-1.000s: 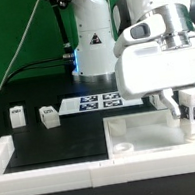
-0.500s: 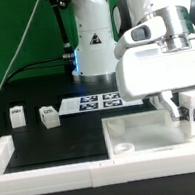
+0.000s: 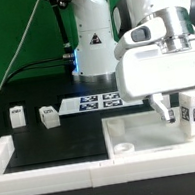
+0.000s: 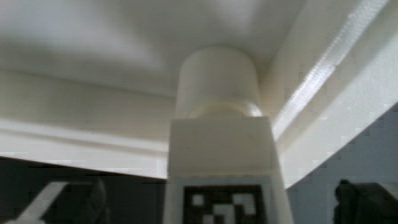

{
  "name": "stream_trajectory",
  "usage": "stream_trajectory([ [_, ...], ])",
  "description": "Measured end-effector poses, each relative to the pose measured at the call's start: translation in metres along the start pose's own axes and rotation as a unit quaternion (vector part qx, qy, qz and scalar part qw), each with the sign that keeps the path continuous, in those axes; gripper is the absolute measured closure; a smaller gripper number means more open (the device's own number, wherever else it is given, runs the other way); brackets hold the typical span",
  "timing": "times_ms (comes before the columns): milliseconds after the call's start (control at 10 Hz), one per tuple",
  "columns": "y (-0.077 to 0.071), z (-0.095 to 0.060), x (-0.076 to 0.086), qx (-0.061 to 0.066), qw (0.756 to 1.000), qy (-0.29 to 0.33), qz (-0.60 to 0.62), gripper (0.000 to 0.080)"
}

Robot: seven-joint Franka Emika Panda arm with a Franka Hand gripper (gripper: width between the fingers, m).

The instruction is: Assemble one leg

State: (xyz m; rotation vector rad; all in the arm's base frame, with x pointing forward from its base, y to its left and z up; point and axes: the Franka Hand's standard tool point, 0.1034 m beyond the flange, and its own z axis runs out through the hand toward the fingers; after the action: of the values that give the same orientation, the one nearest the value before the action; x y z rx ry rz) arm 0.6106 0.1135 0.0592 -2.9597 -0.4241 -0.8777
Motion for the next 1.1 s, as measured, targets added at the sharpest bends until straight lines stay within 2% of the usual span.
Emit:
stream_trajectory([
  [100,0.000,0.000,0.001,0.000,1.000,0.000,0.000,0.0151],
  [500,0.000,-0.027,0.019,0.002,1.000,-0.003,-0.002,0.0151],
  [800,-0.001,-0.023,0.013,0.004,1.000,-0.015,-0.002,0.0151],
  [900,-0.003,-0.021,0.010,0.009,0.999,-0.040,-0.003,0.0151],
  [1000,-0.004,-0.020,0.005,0.019,0.994,-0.106,-0.002,0.0151],
  [1100,-0.001,-0.021,0.009,0.026,0.988,-0.154,0.000,0.0151],
])
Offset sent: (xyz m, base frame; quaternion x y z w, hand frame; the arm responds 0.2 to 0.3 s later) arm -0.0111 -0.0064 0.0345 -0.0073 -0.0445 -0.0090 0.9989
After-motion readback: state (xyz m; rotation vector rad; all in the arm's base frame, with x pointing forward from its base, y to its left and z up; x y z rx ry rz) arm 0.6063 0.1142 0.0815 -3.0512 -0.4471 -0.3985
